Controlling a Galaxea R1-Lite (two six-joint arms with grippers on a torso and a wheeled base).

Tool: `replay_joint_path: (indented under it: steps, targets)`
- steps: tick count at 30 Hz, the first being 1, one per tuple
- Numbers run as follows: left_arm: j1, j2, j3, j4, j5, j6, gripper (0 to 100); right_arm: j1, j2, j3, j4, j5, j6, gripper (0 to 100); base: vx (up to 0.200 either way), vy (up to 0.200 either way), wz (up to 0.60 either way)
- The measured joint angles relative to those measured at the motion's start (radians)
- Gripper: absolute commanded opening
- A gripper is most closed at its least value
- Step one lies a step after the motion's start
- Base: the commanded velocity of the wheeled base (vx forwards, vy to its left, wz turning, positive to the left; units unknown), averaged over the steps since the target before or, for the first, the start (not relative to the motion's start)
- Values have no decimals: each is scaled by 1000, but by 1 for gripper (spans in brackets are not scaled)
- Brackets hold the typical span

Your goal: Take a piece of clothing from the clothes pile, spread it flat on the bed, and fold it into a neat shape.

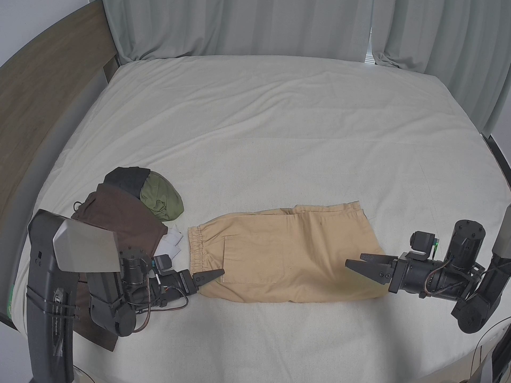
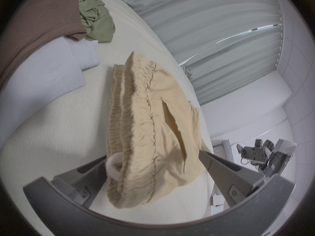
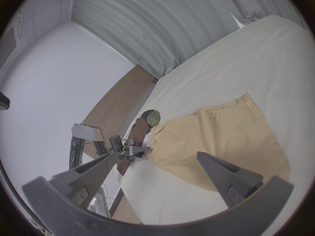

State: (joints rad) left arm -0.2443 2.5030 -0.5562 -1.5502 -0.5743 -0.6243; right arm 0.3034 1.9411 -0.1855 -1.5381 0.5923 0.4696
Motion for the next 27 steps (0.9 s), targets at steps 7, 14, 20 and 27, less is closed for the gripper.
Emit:
replay_joint_path:
  steps: [7, 14, 20, 27]
  targets:
    - [-13, -15, -22, -1, 12, -54, 100, 0, 1, 2, 0, 0, 0, 100, 0, 0, 0]
    - [-16, -19, -24, -2, 18, -58, 100, 2, 4, 3, 0, -1, 0, 100, 0, 0, 0]
    - [-16, -17, -27, -2, 30, -58, 0, 3, 5, 2, 0, -1, -4, 100, 0, 0, 0]
    - [-10, -13, -35, -2, 29, -59, 0, 2, 14, 3, 0, 0, -33, 100, 0, 0, 0]
